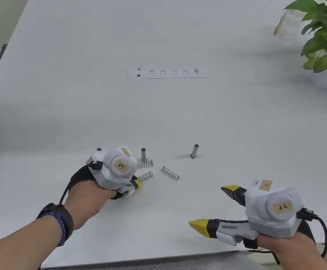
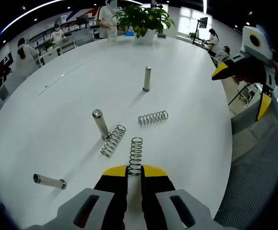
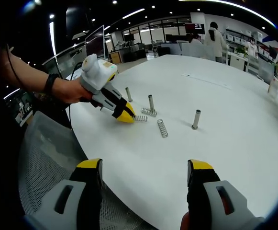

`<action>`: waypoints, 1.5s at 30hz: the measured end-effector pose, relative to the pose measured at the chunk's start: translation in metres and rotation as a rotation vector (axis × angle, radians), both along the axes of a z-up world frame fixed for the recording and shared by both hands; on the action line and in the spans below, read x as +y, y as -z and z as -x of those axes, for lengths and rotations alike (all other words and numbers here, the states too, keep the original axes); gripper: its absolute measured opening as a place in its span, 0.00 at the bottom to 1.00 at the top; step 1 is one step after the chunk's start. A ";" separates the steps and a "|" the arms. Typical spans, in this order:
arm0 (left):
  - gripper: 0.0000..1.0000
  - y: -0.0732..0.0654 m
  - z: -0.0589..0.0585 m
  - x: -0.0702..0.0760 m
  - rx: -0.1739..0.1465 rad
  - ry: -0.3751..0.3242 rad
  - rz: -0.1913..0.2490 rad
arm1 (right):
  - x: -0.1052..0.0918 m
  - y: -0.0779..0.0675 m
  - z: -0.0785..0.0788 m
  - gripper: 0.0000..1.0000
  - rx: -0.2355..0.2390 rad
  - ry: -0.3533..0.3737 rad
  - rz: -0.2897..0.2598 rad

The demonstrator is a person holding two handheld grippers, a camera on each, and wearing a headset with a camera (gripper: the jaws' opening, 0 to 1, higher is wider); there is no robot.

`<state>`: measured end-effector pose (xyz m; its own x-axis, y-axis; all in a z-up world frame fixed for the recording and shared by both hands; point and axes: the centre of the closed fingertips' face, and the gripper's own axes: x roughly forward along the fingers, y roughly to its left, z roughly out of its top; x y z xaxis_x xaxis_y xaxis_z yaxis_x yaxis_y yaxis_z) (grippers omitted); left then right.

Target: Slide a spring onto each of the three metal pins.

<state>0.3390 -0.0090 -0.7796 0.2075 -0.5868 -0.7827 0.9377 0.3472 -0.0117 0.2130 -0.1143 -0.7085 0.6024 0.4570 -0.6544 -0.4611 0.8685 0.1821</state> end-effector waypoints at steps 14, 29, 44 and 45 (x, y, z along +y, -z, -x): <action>0.02 -0.027 0.012 0.022 -0.031 0.016 0.026 | 0.011 -0.004 -0.007 0.71 -0.018 -0.040 -0.005; 0.02 -0.051 0.033 0.051 -0.040 0.008 0.072 | 0.025 -0.008 -0.011 0.71 -0.038 -0.083 -0.015; 0.02 -0.085 0.054 0.055 -0.111 0.059 0.111 | 0.041 -0.015 -0.019 0.65 -0.055 -0.145 -0.030; 0.02 -0.088 0.056 0.053 -0.118 0.068 0.114 | 0.043 -0.016 -0.019 0.65 -0.057 -0.150 -0.033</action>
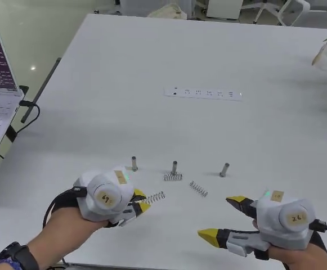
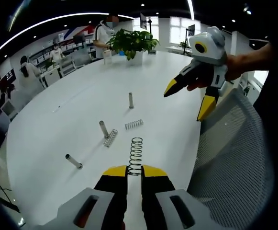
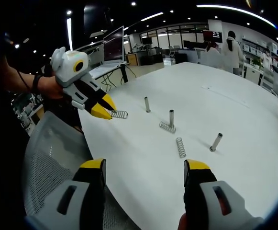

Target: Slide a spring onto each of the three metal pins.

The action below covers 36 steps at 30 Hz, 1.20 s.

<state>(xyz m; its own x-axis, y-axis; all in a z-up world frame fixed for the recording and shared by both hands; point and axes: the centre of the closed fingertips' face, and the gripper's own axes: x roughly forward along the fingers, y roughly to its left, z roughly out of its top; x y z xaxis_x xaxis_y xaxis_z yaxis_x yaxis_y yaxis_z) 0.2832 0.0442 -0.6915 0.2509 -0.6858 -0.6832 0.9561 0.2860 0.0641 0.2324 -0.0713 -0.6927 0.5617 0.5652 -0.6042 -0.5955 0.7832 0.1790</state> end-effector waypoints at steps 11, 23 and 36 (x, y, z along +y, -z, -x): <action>0.02 -0.017 0.011 -0.014 -0.045 0.066 0.011 | 0.016 -0.009 -0.002 0.53 -0.024 -0.055 -0.033; 0.02 -0.021 0.032 -0.028 -0.066 0.156 0.003 | 0.039 -0.019 -0.001 0.40 -0.038 -0.121 -0.093; 0.02 -0.023 0.052 -0.040 -0.096 0.259 -0.015 | 0.058 -0.024 0.005 0.28 -0.032 -0.185 -0.150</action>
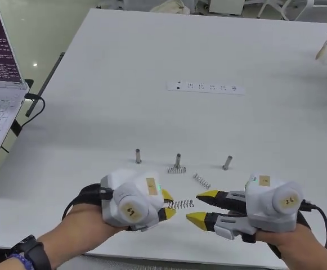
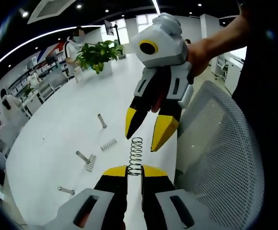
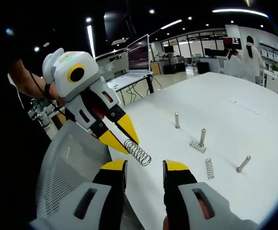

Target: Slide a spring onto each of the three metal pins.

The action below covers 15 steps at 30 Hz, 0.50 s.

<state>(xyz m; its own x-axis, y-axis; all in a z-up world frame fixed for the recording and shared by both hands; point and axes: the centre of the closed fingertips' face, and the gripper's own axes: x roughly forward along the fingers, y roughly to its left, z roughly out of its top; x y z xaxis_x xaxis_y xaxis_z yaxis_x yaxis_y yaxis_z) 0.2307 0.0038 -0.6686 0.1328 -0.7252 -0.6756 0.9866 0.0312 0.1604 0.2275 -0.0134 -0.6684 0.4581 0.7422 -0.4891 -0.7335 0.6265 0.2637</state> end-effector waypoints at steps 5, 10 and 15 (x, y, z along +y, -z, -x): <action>0.02 0.003 0.004 -0.001 -0.010 0.026 -0.015 | 0.004 0.000 0.004 0.22 0.010 -0.019 -0.014; 0.02 0.002 0.005 -0.002 -0.019 0.046 -0.020 | 0.007 0.000 0.007 0.17 0.018 -0.033 -0.029; 0.02 0.004 0.005 -0.002 -0.021 0.058 -0.028 | 0.005 -0.002 0.007 0.12 0.025 -0.027 -0.043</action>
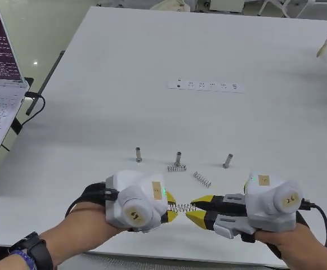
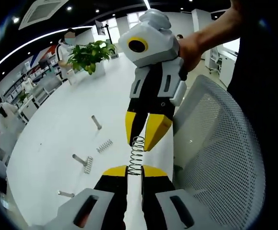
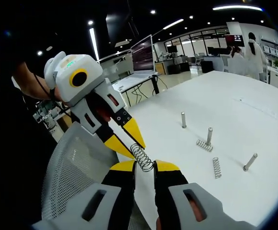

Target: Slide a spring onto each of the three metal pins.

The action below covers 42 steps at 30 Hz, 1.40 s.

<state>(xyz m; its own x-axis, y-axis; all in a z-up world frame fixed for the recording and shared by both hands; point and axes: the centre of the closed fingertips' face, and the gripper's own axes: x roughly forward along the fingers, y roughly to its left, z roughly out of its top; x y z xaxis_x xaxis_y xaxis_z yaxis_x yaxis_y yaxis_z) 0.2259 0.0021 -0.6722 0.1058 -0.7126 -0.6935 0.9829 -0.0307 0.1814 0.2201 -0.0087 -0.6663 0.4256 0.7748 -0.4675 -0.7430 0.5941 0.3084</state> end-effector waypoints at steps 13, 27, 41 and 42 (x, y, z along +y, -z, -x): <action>0.02 0.004 0.003 -0.003 -0.015 0.033 -0.022 | -0.001 -0.002 0.005 0.10 0.036 -0.019 -0.020; 0.02 0.006 0.001 -0.009 -0.027 0.030 -0.015 | 0.002 -0.015 0.002 0.09 0.026 -0.036 -0.028; 0.02 0.002 -0.003 -0.020 0.021 -0.035 0.058 | 0.005 -0.027 -0.008 0.09 -0.013 -0.035 -0.008; 0.02 0.001 -0.003 -0.020 0.029 -0.041 0.066 | 0.005 -0.028 -0.009 0.09 -0.015 -0.037 -0.005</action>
